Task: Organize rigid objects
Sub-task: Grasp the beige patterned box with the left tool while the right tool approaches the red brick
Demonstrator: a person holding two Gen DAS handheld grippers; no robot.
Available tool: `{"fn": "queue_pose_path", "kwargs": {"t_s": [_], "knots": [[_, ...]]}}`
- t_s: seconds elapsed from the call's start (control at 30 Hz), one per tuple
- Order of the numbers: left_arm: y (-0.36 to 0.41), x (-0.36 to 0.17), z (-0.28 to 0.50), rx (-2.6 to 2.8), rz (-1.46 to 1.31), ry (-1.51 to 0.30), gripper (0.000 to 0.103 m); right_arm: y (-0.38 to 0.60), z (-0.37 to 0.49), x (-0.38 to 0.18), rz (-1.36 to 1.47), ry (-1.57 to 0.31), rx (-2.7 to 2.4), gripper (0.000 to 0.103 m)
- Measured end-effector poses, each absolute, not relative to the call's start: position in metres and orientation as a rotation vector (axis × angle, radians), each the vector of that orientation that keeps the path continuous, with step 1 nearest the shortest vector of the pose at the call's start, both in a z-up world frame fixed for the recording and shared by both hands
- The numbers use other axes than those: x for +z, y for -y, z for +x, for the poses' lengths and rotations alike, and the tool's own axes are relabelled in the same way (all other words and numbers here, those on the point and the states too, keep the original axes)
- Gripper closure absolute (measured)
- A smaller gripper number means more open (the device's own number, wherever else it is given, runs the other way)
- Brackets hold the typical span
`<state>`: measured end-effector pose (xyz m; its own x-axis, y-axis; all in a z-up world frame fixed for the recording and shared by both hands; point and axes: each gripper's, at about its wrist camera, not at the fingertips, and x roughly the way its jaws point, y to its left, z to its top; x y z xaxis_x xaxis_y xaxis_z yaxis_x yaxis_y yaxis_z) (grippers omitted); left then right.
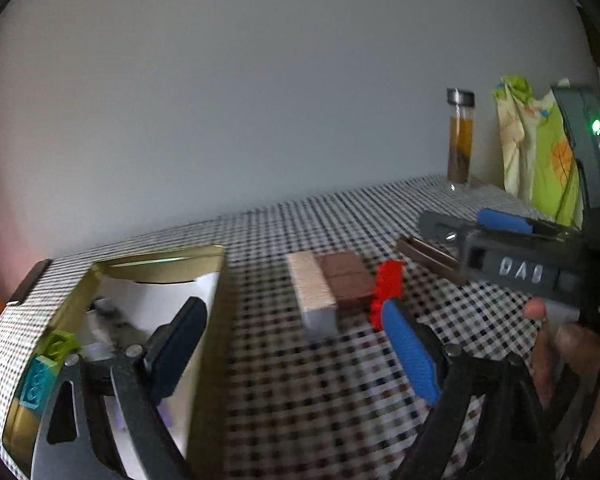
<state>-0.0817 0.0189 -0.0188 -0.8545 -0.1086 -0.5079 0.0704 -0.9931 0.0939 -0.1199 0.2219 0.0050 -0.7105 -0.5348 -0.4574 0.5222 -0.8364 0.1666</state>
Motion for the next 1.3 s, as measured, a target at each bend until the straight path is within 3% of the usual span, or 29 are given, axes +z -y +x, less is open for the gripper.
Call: {"fn": "queue_pose_path", "kwargs": {"t_s": [0.2,0.33,0.83,1.03,1.2,1.3], "knots": [[-0.027,-0.029,-0.107,-2.951,0.939,0.087,0.031,-0.219,-0.117,0.003,0.671,0.02,-2.48,0.017],[-0.029,-0.037,-0.115,-2.956,0.974,0.113,0.031,-0.228,-0.121,0.002,0.685,0.083,-2.496,0.017],[0.006,-0.042,-0.143,-2.953,1.077,-0.091,0.03,-0.217,-0.116,-0.002,0.667,-0.003,-2.519,0.017],[-0.019,-0.037,-0.14,-2.978,1.047,0.118,0.03,-0.202,-0.111,-0.005,0.661,-0.094,-2.513,0.017],[-0.02,-0.046,-0.156,-2.923,1.176,0.121,0.056,-0.203,-0.112,-0.005,0.653,-0.098,-2.526,0.017],[-0.017,-0.049,-0.16,-2.918,1.224,0.073,0.064,-0.204,-0.115,-0.005,0.668,-0.087,-2.529,0.016]]}}
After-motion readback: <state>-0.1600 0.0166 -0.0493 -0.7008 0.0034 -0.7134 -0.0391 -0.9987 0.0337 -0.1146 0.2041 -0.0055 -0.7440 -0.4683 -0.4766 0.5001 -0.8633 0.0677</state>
